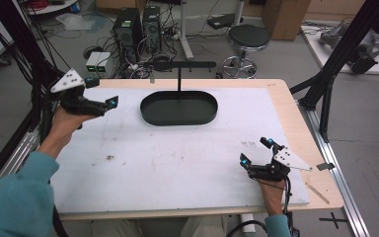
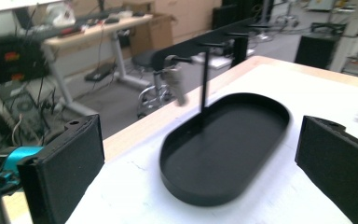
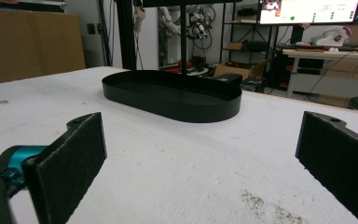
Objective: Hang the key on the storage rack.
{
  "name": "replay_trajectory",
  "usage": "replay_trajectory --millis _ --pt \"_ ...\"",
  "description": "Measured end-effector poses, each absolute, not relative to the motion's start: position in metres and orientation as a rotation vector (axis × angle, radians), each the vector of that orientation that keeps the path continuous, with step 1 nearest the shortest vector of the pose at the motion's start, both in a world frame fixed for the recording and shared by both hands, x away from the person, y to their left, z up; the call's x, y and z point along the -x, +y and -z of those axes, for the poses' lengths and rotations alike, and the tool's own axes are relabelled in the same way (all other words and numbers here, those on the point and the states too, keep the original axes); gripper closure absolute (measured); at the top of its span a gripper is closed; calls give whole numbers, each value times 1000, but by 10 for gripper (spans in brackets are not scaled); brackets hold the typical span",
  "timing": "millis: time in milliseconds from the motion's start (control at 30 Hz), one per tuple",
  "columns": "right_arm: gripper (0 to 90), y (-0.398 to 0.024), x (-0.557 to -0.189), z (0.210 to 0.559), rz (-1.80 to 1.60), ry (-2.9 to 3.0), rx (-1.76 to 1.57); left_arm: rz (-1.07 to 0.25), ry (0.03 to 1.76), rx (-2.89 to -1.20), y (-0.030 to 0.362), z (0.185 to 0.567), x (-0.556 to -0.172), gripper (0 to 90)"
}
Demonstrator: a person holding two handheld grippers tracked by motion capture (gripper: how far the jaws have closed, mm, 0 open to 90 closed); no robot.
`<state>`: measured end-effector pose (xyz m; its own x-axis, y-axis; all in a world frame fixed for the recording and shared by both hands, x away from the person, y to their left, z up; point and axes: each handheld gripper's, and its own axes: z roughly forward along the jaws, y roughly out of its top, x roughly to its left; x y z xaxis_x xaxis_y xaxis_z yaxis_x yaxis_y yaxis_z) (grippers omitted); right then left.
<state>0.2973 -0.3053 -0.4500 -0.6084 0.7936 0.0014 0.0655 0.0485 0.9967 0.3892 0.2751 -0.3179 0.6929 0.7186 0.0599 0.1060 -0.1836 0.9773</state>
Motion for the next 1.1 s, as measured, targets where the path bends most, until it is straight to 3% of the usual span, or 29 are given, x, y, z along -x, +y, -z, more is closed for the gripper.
replay_trajectory --millis 233,500,1100 --pt "8 -305 -298 450 -1616 1754 -871 -612 638 -1589 293 347 -340 17" --pt "8 -305 -297 450 -1613 1750 -857 -597 635 -1558 282 398 -307 17" --pt "8 -305 -295 450 -1611 1735 -850 -662 663 -1446 288 457 -278 17"
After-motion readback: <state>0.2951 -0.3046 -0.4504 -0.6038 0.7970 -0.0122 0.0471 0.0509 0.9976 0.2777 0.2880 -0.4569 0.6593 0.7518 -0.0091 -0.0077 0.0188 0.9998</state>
